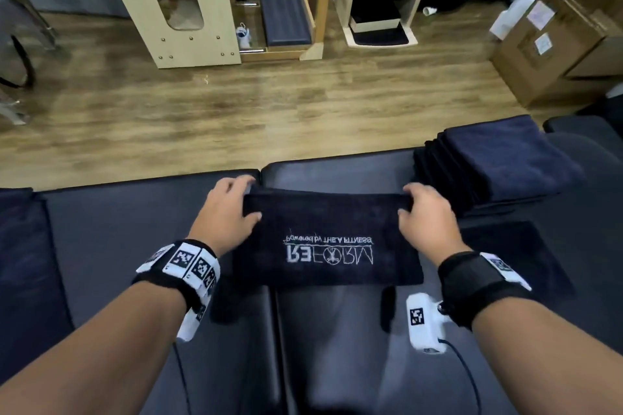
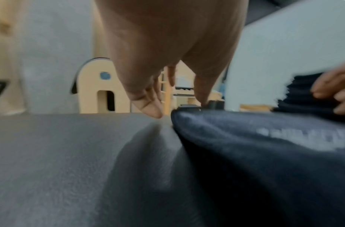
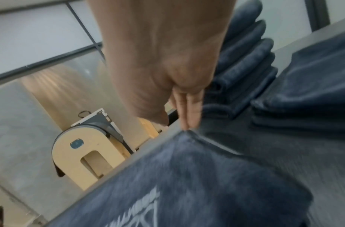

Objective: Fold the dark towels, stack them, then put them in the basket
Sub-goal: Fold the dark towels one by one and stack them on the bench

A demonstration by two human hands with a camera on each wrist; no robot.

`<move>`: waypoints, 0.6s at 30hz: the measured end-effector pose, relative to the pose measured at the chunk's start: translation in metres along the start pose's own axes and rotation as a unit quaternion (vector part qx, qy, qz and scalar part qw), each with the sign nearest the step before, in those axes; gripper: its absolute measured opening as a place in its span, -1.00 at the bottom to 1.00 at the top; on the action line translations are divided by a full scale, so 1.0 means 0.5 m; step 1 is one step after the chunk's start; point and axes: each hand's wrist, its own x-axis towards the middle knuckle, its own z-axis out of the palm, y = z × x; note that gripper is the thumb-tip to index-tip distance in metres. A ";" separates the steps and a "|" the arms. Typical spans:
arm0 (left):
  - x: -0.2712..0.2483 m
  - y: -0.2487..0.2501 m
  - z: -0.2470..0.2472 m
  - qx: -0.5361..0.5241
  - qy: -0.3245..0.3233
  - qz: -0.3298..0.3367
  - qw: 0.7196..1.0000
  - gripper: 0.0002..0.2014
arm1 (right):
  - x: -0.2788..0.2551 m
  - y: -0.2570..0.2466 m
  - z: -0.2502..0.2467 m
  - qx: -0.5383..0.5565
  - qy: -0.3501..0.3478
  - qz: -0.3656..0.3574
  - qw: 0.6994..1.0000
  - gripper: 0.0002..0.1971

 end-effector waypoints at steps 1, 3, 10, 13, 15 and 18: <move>-0.002 -0.002 0.006 0.051 -0.035 0.052 0.997 -0.38 | -0.012 -0.002 0.016 -0.029 -0.033 0.014 0.999 -0.64; 0.009 -0.011 0.019 0.123 -0.105 0.124 0.979 -0.39 | -0.038 -0.002 0.044 -0.086 -0.086 0.049 0.991 -0.59; 0.058 -0.001 0.030 0.129 -0.109 0.138 0.976 -0.78 | -0.071 0.002 0.062 -0.098 -0.133 0.096 0.982 -0.34; 0.044 0.000 0.032 0.180 -0.094 0.124 0.971 -0.86 | -0.061 0.008 0.049 -0.070 -0.130 0.081 0.986 -0.29; 0.023 0.000 0.029 0.210 -0.093 0.111 0.967 -0.89 | -0.055 0.012 0.045 -0.073 -0.125 0.063 0.987 -0.31; -0.028 0.003 0.024 0.240 -0.088 0.090 0.963 -0.85 | -0.072 0.011 0.050 -0.107 -0.119 0.034 0.987 -0.34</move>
